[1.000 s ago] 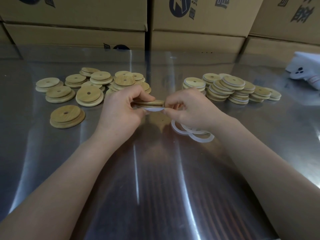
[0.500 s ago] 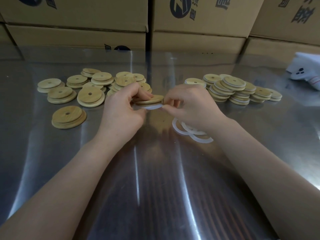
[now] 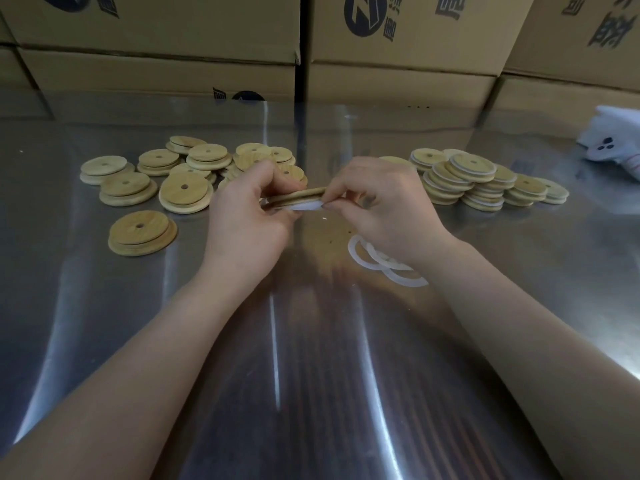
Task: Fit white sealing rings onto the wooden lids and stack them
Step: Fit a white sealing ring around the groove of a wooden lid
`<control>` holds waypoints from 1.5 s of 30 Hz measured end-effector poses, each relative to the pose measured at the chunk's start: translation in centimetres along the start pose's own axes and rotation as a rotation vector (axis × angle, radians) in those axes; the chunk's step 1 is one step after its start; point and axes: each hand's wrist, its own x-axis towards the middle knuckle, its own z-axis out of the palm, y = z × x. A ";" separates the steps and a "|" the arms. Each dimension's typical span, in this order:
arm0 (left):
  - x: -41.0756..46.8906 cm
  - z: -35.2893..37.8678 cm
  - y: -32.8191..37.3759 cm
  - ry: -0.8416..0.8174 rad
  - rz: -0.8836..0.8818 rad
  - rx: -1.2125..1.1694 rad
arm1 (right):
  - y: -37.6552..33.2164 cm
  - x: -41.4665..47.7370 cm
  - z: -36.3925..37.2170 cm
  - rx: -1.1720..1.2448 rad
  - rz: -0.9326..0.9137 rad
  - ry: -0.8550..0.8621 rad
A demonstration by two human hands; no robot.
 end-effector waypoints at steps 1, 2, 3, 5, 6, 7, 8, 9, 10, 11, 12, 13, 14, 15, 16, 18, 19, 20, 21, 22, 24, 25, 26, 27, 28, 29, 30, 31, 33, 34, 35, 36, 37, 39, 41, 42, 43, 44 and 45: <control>0.0 0.0 0.1 0.004 0.006 0.011 | 0.0 0.0 -0.1 -0.002 0.008 -0.010; 0.0 0.0 0.2 0.007 0.014 0.021 | 0.1 0.1 -0.2 0.000 0.022 -0.017; -0.1 0.0 0.3 0.007 0.022 0.030 | 0.1 0.1 -0.2 0.007 0.042 -0.022; -0.1 0.0 0.4 -0.001 0.035 0.043 | 0.1 0.1 -0.3 0.033 0.087 -0.025; -0.2 0.0 0.5 -0.006 0.039 0.046 | 0.1 0.0 -0.3 0.051 0.110 -0.024; -0.2 0.0 0.5 -0.010 0.042 0.047 | 0.0 0.0 -0.2 0.068 0.131 -0.021; -0.2 -0.1 0.5 -0.014 0.042 0.046 | -0.1 0.0 -0.2 0.084 0.154 -0.017; -0.2 -0.1 0.6 -0.017 0.042 0.043 | -0.2 0.0 -0.1 0.103 0.184 -0.012; -0.2 -0.1 0.6 -0.019 0.043 0.041 | -0.3 0.0 0.0 0.126 0.223 -0.010; -0.2 -0.2 0.6 -0.020 0.044 0.040 | -0.4 0.0 0.1 0.155 0.268 -0.010; -0.2 -0.2 0.7 -0.019 0.044 0.041 | -0.5 0.0 0.1 0.185 0.314 -0.012; -0.2 -0.1 0.7 -0.016 0.046 0.044 | -0.5 0.0 0.1 0.216 0.358 -0.013; -0.2 -0.2 0.7 -0.012 0.047 0.046 | -0.6 0.0 0.2 0.246 0.398 -0.013; -0.2 -0.2 0.6 -0.009 0.047 0.048 | -0.6 0.0 0.2 0.273 0.430 -0.012; -0.2 -0.2 0.6 -0.011 0.045 0.048 | -0.7 0.1 0.2 0.294 0.456 -0.014; -0.2 -0.2 0.4 -0.034 0.038 0.047 | -0.8 0.2 0.1 0.320 0.495 -0.034; -0.2 -0.2 0.3 -0.055 0.030 0.045 | -0.8 0.3 0.1 0.329 0.507 -0.046; -0.2 -0.2 0.3 -0.078 0.020 0.041 | -0.8 0.3 0.1 0.335 0.515 -0.053; -0.3 -0.2 0.2 -0.097 0.009 0.039 | -0.8 0.3 0.1 0.342 0.525 -0.057; -0.3 -0.2 0.3 -0.109 0.003 0.038 | -0.8 0.3 0.0 0.349 0.534 -0.058; -0.3 -0.2 0.5 -0.118 0.004 0.035 | -0.6 0.3 -0.1 0.358 0.544 -0.054; -0.4 -0.2 0.6 -0.120 0.005 0.029 | -0.5 0.3 -0.2 0.360 0.541 -0.053; -0.4 -0.2 0.7 -0.117 0.003 0.019 | -0.5 0.3 -0.2 0.364 0.532 -0.055; -0.4 -0.2 0.8 -0.109 -0.001 0.004 | -0.5 0.3 -0.2 0.369 0.516 -0.058; -0.4 -0.2 0.8 -0.099 -0.006 -0.012 | -0.5 0.2 -0.2 0.370 0.492 -0.060; -0.3 -0.2 0.8 -0.088 -0.012 -0.023 | -0.6 0.2 -0.2 0.370 0.463 -0.061; -0.3 -0.2 0.8 -0.081 -0.017 -0.032 | -0.7 0.1 -0.1 0.370 0.438 -0.060; -0.2 -0.1 0.7 -0.075 -0.022 -0.041 | -0.7 0.1 0.0 0.372 0.419 -0.056; -0.2 -0.1 0.6 -0.066 -0.024 -0.062 | -0.6 0.0 0.1 0.378 0.397 -0.042; -0.2 -0.1 0.5 -0.063 -0.023 -0.070 | -0.6 0.0 0.2 0.380 0.388 -0.036; -0.1 -0.1 0.4 -0.060 -0.024 -0.079 | -0.5 0.0 0.1 0.381 0.379 -0.033; -0.1 0.0 0.3 -0.058 -0.028 -0.089 | -0.5 0.0 0.1 0.382 0.372 -0.032; -0.1 0.0 0.3 -0.056 -0.036 -0.105 | -0.4 0.0 0.1 0.385 0.367 -0.031; 0.0 0.0 0.2 -0.043 -0.060 -0.154 | -0.3 0.0 0.0 0.389 0.365 -0.023; 0.0 -0.1 0.2 -0.027 -0.078 -0.201 | -0.2 0.0 0.1 0.367 0.367 -0.007; 0.0 -0.1 0.2 -0.027 -0.087 -0.220 | -0.1 0.0 0.2 0.350 0.368 0.001; 0.0 -0.1 0.2 -0.029 -0.097 -0.234 | -0.1 0.0 0.2 0.332 0.369 0.006; 0.0 -0.1 0.2 -0.031 -0.110 -0.249 | -0.1 0.0 0.3 0.317 0.372 0.009; 0.0 -0.1 0.2 -0.030 -0.128 -0.271 | -0.1 -0.1 0.4 0.302 0.377 0.008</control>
